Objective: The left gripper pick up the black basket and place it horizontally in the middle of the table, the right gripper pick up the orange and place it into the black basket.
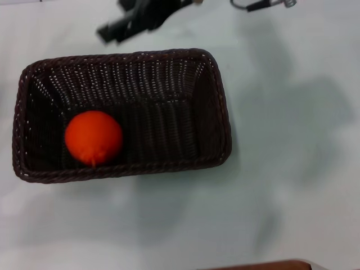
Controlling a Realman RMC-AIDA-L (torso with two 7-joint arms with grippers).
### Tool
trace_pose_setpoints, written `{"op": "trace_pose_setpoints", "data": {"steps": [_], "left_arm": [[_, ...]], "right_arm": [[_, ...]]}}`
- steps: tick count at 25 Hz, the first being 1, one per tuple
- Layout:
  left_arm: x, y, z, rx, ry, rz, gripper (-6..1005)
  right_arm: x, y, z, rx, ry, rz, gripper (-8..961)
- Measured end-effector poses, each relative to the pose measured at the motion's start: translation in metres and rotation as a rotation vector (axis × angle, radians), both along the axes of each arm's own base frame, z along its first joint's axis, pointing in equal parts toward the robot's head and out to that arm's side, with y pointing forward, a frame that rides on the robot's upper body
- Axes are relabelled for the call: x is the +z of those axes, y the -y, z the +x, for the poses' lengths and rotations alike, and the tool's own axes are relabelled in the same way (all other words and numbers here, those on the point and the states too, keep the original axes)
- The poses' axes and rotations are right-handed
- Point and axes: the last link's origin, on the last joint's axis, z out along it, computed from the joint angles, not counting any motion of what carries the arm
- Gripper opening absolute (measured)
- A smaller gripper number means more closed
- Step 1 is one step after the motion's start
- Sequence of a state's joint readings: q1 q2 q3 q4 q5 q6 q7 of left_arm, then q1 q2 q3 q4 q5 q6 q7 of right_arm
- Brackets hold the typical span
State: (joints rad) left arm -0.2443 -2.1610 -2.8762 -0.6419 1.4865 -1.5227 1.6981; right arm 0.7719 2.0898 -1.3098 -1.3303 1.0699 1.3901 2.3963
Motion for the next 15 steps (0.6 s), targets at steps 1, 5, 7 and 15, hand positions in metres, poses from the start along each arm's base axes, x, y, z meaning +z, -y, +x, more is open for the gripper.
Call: {"op": "trace_pose_setpoints", "data": {"steps": [1,5,7,15], "left_arm": [[0.001,0.002,-0.001,0.003,-0.01,0.009,730],[0.004,0.011,-0.007,0.016,-0.058,0.072,729],[0.004,0.015,-0.01,0.022,-0.083,0.107,729],[-0.002,0.023,-0.017,0.056,-0.211,0.231,730]], "right_arm": [[0.005,-0.004,0.003,-0.011,-0.03,0.046,784],[0.026,-0.017,0.027,-0.039,-0.216,0.26,837],[0.036,-0.02,0.043,-0.029,-0.314,0.374,864],[0.038,-0.035,0.102,-0.054,-0.492,0.643,930]]}}
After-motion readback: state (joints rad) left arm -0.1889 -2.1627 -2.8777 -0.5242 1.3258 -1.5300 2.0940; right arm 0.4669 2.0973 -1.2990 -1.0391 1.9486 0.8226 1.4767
